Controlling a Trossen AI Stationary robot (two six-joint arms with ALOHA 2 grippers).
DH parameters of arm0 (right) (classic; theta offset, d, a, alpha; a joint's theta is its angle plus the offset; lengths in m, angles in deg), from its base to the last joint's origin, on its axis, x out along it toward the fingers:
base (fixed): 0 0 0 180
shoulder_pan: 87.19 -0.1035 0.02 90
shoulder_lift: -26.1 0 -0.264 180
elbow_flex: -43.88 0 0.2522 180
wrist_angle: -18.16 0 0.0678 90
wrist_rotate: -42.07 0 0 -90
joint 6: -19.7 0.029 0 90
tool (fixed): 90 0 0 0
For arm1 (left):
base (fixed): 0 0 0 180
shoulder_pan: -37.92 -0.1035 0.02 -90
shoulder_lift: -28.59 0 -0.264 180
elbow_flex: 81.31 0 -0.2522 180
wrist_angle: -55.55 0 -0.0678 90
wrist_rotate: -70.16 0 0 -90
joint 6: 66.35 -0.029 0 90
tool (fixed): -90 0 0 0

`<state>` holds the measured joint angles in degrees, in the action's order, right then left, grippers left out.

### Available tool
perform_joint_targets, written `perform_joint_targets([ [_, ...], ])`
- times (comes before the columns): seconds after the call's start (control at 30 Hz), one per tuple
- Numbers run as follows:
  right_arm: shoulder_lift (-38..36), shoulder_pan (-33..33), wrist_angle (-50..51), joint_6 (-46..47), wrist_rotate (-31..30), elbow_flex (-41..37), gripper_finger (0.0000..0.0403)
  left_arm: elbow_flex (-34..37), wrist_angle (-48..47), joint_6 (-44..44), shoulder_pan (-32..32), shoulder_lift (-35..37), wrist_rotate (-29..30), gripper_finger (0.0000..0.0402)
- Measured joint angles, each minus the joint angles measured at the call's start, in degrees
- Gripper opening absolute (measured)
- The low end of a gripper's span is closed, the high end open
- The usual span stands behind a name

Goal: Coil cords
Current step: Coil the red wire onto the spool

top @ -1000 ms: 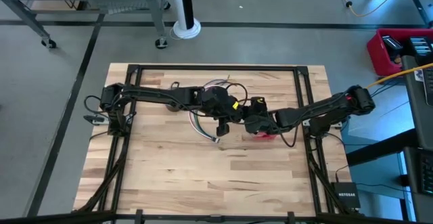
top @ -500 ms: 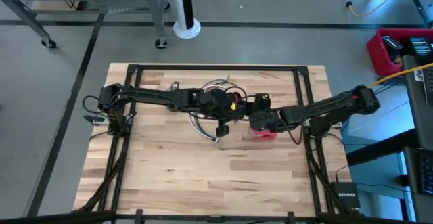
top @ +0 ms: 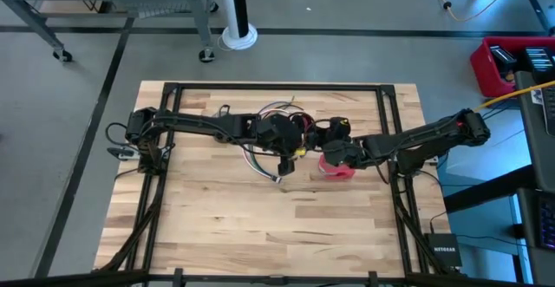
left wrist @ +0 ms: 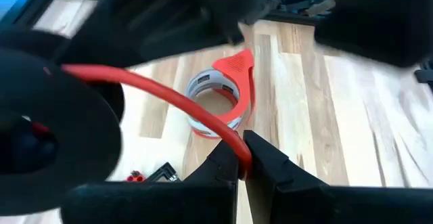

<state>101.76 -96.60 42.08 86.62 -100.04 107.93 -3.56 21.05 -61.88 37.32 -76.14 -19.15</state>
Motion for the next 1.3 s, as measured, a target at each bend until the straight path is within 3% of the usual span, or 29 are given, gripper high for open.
perform_joint_targets([
  [0.23,-3.0,0.0,0.2,-3.1,-2.4,0.0,0.0003,0.0,2.6,-2.7,1.4,0.3,4.3,0.0000],
  [0.8,-8.8,-0.2,0.1,-8.9,-2.2,0.0,0.0003,0.0,1.2,-4.1,1.5,0.5,8.1,0.0000],
  [1.0,-11.3,-4.3,0.6,-11.3,-2.3,0.0,0.0003,0.4,-2.0,-4.5,2.2,0.5,11.6,0.0000],
  [1.3,-13.2,-11.2,4.1,-11.4,-2.4,-0.1,0.0003,8.6,7.3,-1.7,2.3,1.0,11.9,0.0000],
])
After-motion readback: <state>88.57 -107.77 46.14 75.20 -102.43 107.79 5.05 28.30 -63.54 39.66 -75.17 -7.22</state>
